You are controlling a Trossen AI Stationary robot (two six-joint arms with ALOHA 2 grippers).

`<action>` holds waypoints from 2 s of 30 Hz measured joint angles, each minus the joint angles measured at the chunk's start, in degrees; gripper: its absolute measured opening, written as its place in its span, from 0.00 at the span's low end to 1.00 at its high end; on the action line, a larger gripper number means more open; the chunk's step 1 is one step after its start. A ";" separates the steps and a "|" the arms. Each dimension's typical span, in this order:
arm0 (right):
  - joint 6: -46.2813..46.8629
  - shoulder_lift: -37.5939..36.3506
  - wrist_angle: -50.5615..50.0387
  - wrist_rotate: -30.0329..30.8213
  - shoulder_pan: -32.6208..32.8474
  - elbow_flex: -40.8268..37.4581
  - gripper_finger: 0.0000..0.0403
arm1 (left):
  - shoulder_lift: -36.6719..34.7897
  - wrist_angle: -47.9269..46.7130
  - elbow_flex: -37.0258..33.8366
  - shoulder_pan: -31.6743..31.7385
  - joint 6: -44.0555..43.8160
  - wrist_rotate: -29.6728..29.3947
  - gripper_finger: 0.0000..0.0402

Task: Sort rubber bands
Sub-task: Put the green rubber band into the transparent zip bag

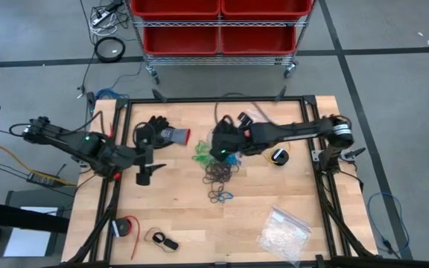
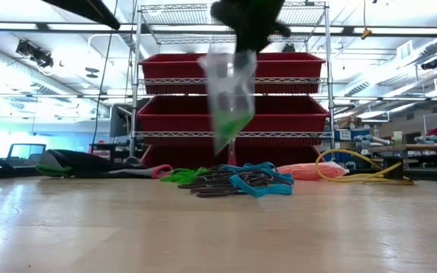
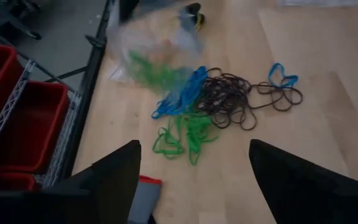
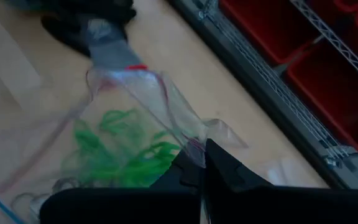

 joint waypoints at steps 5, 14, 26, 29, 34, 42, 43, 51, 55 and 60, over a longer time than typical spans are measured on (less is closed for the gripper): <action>2.42 -6.75 -4.23 -1.49 0.13 -2.90 0.00 | -3.27 4.38 -7.70 0.18 -0.34 -1.93 0.76; 7.55 -14.08 -0.39 -3.64 3.68 -18.73 0.00 | -0.82 36.81 -26.72 2.89 4.13 1.55 0.75; 16.41 -16.02 3.21 -5.24 8.25 -27.17 0.00 | 18.71 65.03 -32.82 17.76 6.14 15.53 0.73; 19.19 -16.02 2.99 -5.19 8.73 -27.17 0.00 | 25.43 69.94 -32.68 20.46 5.43 18.34 0.71; 22.52 -16.02 2.79 -4.84 8.80 -27.17 0.00 | 34.18 76.25 -32.68 22.68 3.09 21.22 0.67; 23.08 -16.02 3.89 -4.63 9.11 -27.17 0.00 | 41.01 79.75 -30.91 22.99 1.96 25.52 0.56; 23.06 -16.02 4.11 -4.63 9.11 -27.17 0.00 | 42.10 79.79 -30.29 22.99 1.94 25.52 0.55; 23.02 -16.02 5.20 -4.48 9.67 -27.17 0.00 | 49.39 78.87 -24.83 23.04 1.62 16.39 0.43; 22.98 -16.02 4.84 -4.47 10.19 -27.17 0.00 | 48.59 74.88 -22.98 23.02 2.16 16.31 0.27; 22.93 -16.02 4.84 -3.70 10.65 -27.17 0.00 | 44.77 64.08 -20.21 23.02 3.60 19.06 0.03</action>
